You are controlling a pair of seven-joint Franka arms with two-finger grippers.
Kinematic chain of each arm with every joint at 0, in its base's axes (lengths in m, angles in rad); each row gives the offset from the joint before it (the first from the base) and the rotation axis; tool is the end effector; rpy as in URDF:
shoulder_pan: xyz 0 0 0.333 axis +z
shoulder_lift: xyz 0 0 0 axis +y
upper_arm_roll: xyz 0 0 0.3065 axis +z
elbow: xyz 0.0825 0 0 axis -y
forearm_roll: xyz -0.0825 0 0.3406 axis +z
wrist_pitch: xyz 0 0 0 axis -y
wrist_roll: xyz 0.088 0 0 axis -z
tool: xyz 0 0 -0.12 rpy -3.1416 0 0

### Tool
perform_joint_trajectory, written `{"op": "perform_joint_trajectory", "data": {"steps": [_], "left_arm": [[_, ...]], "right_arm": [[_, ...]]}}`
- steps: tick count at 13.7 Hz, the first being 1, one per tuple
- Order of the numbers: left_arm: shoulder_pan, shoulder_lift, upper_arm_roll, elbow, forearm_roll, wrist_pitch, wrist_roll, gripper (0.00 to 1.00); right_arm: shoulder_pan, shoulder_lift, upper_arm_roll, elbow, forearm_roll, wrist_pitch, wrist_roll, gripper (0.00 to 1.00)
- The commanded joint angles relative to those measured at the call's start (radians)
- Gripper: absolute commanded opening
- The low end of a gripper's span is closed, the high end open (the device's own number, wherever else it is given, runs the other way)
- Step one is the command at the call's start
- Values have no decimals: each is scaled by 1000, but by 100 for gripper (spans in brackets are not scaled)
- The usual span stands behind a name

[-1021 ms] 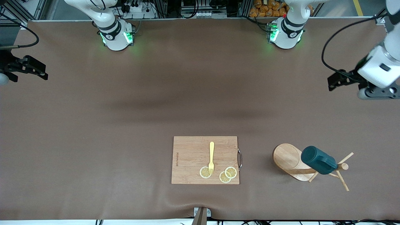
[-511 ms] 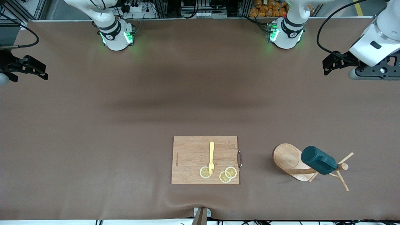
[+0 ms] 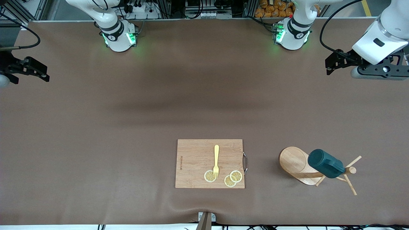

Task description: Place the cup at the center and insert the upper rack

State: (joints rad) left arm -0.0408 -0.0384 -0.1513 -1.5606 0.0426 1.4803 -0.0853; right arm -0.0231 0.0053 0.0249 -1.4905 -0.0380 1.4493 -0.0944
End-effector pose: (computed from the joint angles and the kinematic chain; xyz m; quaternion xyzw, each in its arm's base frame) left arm 0.4816 -0.0898 0.6177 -0.9981 0.0518 0.0176 0.0268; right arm 0.4999 -0.0041 0.6230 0.9985 0.0462 -0.0241 0.0177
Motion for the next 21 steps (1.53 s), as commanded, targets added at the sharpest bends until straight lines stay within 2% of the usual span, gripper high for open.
{"op": "perform_joint_trajectory", "data": {"steps": [1, 7, 21], "left_arm": [[-1, -8, 6, 7, -15, 5, 2, 100], [1, 32, 12, 73, -16, 5, 16, 100], [-5, 32, 4, 73, -18, 2, 6, 100]], "right_arm": [[-1, -27, 0, -24, 13, 8, -11, 100], [-1, -27, 0, -24, 13, 11, -11, 100], [-5, -27, -2, -24, 13, 10, -11, 100]]}}
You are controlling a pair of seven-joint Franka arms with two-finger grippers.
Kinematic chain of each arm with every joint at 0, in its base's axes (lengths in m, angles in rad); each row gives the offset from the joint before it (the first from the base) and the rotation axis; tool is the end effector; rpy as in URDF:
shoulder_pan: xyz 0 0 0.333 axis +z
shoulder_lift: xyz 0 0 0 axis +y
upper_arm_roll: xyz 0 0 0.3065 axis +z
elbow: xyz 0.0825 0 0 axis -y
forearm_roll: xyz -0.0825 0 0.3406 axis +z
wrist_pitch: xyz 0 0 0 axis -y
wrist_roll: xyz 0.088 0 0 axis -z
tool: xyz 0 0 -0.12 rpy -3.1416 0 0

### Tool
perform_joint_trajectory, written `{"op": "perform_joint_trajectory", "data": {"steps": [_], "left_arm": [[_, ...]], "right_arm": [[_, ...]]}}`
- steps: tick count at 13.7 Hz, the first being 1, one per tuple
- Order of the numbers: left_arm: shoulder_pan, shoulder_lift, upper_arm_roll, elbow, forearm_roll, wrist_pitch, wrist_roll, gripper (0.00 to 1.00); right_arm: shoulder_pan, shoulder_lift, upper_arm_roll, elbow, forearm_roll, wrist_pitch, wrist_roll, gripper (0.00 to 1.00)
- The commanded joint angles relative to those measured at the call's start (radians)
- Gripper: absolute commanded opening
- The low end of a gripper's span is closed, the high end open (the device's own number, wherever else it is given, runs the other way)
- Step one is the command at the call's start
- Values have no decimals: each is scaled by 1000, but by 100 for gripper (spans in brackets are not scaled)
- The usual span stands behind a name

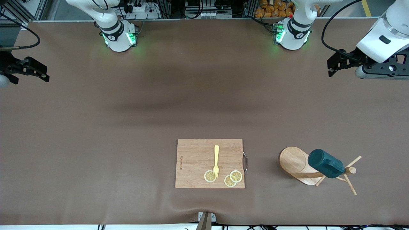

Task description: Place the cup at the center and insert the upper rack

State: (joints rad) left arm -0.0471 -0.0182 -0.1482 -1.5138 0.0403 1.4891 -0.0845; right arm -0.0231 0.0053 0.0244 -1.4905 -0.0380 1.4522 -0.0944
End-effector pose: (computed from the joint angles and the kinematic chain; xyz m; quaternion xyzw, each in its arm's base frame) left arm 0.4890 -0.0923 0.6283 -0.9983 0.0538 0.0003 0.0217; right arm 0.5003 -0.0043 0.6232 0.9985 0.0460 -0.0226 0.0178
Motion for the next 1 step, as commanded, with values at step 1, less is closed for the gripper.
{"op": "perform_joint_trajectory", "data": {"steps": [1], "left_arm": [[0, 12, 1, 26, -16, -7, 5, 100]], "right_arm": [[-5, -27, -1, -23, 13, 5, -11, 100]]}}
